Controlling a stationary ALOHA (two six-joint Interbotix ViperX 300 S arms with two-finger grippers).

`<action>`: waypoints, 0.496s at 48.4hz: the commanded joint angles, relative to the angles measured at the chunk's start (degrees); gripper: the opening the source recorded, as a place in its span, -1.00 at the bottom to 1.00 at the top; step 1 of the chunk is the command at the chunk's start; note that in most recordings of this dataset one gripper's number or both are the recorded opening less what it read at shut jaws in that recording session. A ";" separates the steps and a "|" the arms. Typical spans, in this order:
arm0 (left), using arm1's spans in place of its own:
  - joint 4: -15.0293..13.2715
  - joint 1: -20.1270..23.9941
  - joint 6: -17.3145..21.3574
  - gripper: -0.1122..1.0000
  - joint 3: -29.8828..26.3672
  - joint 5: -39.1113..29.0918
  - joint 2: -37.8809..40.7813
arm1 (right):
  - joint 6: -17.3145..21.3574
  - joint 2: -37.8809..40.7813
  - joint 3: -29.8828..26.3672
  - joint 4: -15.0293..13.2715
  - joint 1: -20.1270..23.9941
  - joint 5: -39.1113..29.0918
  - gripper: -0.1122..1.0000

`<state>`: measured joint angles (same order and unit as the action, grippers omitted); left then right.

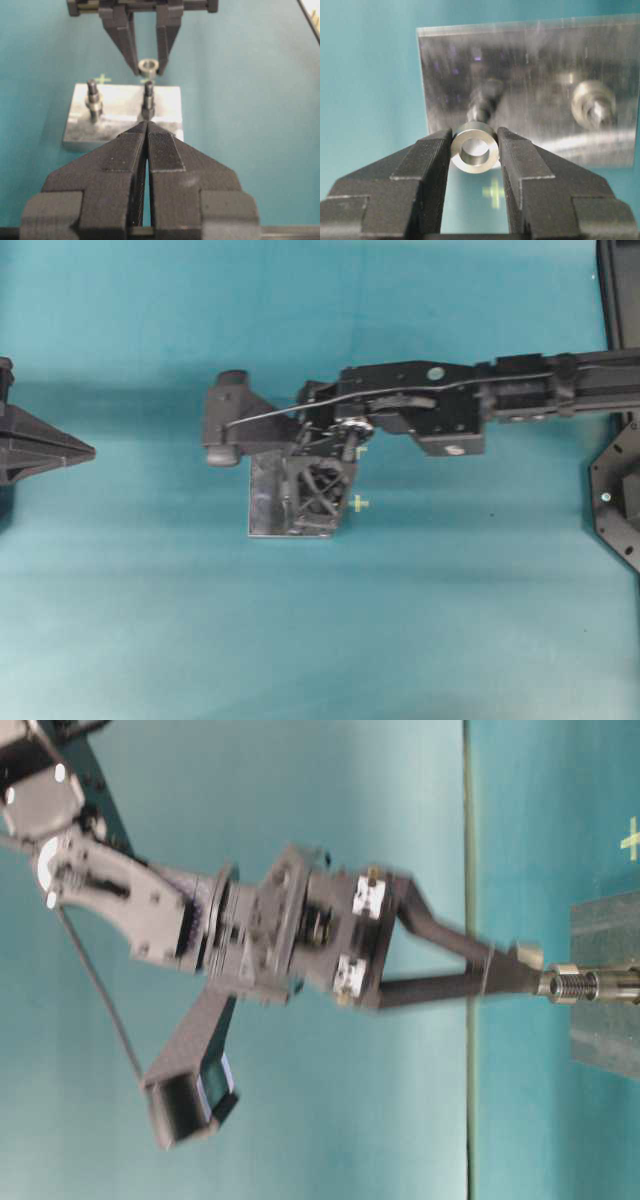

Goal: Insert the washer onto the shaft.
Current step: 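Lift the washer and carry it over the lower shaft, then lower the washer onto the lower shaft and release it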

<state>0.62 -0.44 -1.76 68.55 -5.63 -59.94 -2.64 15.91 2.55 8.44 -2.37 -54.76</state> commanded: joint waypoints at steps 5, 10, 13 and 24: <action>0.09 0.09 -0.09 -0.79 -0.88 0.26 0.26 | -1.67 0.00 -2.81 0.18 0.18 -1.32 -0.20; 0.09 0.09 0.00 -0.79 -0.97 0.26 0.26 | -2.02 0.44 -2.81 0.18 0.26 -1.93 -0.20; 0.09 0.18 -0.09 -0.79 -0.88 0.26 0.26 | -2.11 0.53 -2.81 0.09 0.35 -1.93 -0.19; 0.09 0.18 -0.09 -0.79 -0.88 0.26 0.26 | -2.29 1.05 -2.81 0.18 0.35 -1.85 -0.20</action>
<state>0.62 -0.44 -1.76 68.55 -5.63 -59.94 -4.22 18.11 1.14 8.44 -2.29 -56.69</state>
